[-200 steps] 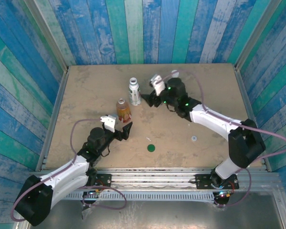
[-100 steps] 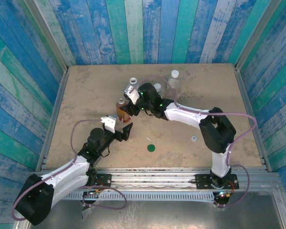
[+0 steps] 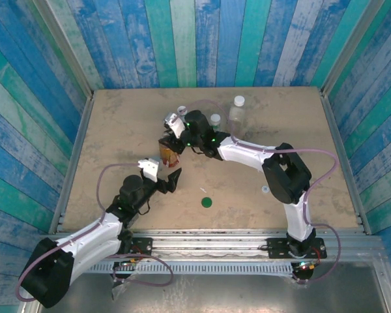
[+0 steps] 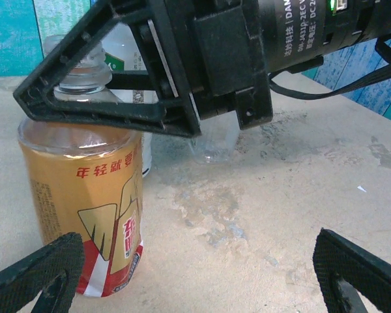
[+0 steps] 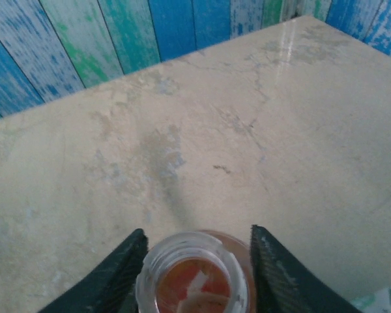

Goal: Screw on the bottle caps

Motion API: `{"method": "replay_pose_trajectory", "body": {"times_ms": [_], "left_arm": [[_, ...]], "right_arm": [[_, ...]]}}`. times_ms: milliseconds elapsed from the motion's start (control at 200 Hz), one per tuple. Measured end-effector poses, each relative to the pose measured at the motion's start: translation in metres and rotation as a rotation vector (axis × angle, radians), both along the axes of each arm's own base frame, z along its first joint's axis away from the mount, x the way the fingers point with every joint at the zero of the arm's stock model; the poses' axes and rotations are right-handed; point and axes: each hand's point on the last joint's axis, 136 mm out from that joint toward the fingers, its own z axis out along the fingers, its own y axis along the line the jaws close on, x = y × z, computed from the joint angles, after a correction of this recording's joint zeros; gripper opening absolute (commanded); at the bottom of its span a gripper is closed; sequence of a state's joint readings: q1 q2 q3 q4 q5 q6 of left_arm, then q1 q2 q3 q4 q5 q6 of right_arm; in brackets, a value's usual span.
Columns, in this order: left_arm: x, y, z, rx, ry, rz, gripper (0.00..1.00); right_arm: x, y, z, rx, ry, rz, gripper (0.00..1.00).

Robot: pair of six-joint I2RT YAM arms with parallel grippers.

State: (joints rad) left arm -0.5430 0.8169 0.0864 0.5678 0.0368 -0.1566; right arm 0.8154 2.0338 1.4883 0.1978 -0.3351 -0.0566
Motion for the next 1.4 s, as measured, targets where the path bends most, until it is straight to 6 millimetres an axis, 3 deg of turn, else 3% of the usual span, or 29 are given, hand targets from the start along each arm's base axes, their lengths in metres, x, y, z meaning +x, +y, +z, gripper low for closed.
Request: {"method": "replay_pose_trajectory", "body": {"times_ms": [100, 325, 556, 651, 721, 861, 1016, 1287, 1402], "left_arm": [[-0.001, 0.0, -0.001, 0.003, 0.001, -0.003, 0.94], [-0.005, -0.007, 0.004, -0.014, -0.023, -0.052, 0.94], [-0.008, -0.02, 0.011, -0.029, -0.07, -0.123, 0.94], [-0.006, -0.026, 0.007, -0.031, -0.064, -0.149, 0.94], [-0.004, -0.031, 0.001, -0.028, -0.051, -0.171, 0.94], [-0.003, -0.055, -0.002, -0.023, -0.047, -0.242, 0.94], [-0.007, -0.097, 0.006, -0.032, -0.092, -0.355, 0.94], [-0.009, -0.142, -0.009, -0.052, -0.107, -0.487, 0.94], [-0.006, -0.155, -0.01, -0.049, -0.128, -0.515, 0.94]], "right_arm": [[0.0, 0.001, 0.004, 0.01, -0.003, 0.001, 0.24], [-0.009, -0.014, 0.004, -0.003, 0.002, -0.017, 0.25], [-0.033, -0.07, 0.025, -0.034, -0.048, -0.131, 0.24], [-0.044, -0.102, 0.034, -0.043, -0.072, -0.207, 0.14], [-0.05, -0.124, 0.034, -0.05, -0.077, -0.261, 0.01], [-0.06, -0.17, 0.022, -0.064, -0.057, -0.368, 0.01], [-0.07, -0.202, -0.002, -0.073, -0.004, -0.455, 0.06], [-0.074, -0.215, -0.005, -0.002, 0.016, -0.518, 0.02], [-0.073, -0.218, -0.005, 0.013, 0.023, -0.535, 0.05]]}}
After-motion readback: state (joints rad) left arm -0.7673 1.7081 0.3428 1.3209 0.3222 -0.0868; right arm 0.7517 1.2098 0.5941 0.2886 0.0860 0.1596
